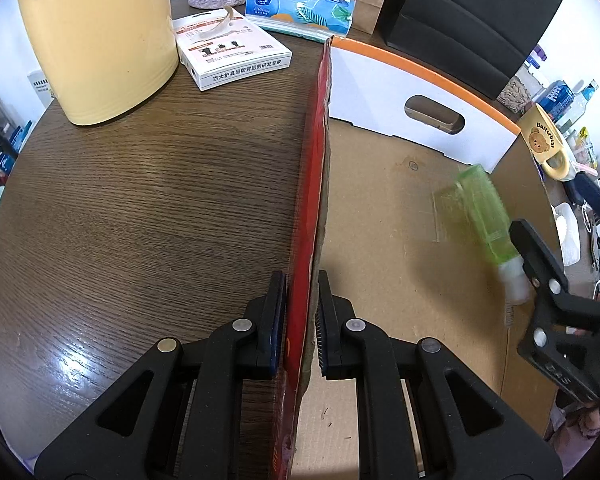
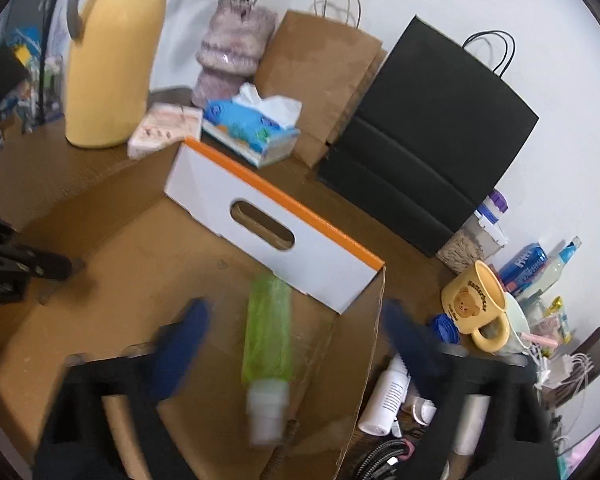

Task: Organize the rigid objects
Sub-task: 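Open the right gripper to release the bottle inside the box, then move the right gripper back over the grey tape roll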

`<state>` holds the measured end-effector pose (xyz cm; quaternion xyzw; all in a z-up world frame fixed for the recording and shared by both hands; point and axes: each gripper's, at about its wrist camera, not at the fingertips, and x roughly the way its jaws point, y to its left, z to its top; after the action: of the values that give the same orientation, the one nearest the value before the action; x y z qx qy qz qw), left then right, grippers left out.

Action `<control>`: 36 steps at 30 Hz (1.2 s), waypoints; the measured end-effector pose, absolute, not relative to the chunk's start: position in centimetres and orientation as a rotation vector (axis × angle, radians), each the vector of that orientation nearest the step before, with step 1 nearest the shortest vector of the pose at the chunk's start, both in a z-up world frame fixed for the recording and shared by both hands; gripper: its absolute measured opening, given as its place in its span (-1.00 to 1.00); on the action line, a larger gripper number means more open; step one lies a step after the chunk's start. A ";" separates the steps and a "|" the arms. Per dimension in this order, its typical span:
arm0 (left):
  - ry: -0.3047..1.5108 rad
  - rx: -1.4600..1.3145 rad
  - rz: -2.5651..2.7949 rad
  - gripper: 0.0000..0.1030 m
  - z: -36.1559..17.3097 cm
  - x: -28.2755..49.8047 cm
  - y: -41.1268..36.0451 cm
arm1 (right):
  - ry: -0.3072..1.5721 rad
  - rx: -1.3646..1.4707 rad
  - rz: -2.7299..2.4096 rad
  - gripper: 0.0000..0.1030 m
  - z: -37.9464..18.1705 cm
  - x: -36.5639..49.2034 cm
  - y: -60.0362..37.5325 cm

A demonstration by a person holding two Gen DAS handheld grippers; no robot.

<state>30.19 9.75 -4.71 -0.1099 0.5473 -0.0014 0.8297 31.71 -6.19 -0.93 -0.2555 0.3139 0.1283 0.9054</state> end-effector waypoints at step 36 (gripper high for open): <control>1.159 -0.238 -0.006 -0.80 -4.8 30.2 9.9 | 0.594 -0.219 -0.018 0.90 1.6 25.4 -21.8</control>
<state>30.23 9.91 -4.76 -0.1121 0.5465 -0.0029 0.8299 25.38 -21.82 1.63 -0.1077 0.2921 -0.0089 0.9503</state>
